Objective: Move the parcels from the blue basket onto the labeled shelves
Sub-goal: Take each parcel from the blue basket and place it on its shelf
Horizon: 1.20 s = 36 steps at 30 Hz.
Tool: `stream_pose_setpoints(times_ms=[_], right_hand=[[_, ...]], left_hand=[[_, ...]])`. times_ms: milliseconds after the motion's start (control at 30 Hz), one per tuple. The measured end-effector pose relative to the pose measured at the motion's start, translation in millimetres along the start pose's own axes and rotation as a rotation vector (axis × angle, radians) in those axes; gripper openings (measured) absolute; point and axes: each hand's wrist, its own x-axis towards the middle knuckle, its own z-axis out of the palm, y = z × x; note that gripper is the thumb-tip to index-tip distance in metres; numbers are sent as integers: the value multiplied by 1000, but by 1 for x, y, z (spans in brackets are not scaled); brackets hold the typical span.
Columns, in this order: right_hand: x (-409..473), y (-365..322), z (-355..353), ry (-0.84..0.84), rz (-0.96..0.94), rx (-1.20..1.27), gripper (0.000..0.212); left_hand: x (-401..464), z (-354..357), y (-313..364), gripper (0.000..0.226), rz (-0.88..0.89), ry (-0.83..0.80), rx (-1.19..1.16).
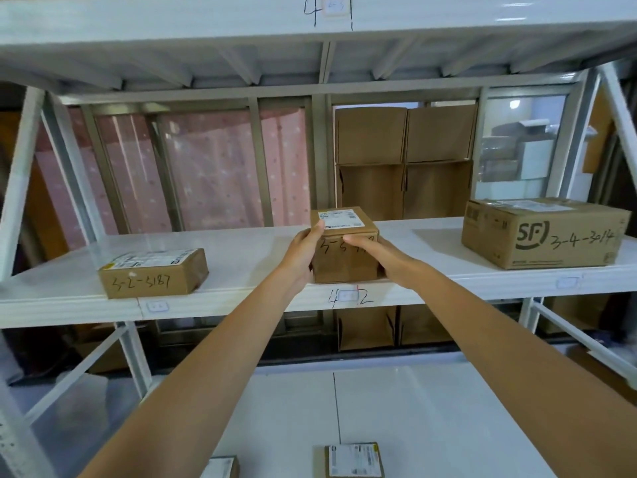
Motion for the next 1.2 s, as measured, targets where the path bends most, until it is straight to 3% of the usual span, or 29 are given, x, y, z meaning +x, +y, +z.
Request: stream_pose_setpoints(times_ms=[167,267,367,567,733,800,933,1200], right_hand=[[-1,-1,-1,7,7,18,96],[-6,-4,-6,44,89,58,131],[-8,-10,-17,85,110,72,147],[-30,-42,-35,184,0,-151,130],[-51,-86,-46,256,-208,-263,63],[-58,-108,-43,229,-295,-291,50],[-56,-164,-13,174,-462,-389,47],[-28,-283,95,200,-725,-407,41]], left_hand=[[0,-1,4,54,19,20,51],[0,-4,6,71,41,27,147],[-3,-9,18,80,88,22,174],[-18,-23,68,72,242,112,238],[-53,-33,130,35,392,186,337],[-67,-40,155,33,462,198,365],[-87,-60,206,44,581,208,400],[-115,-157,300,13,664,391,313]])
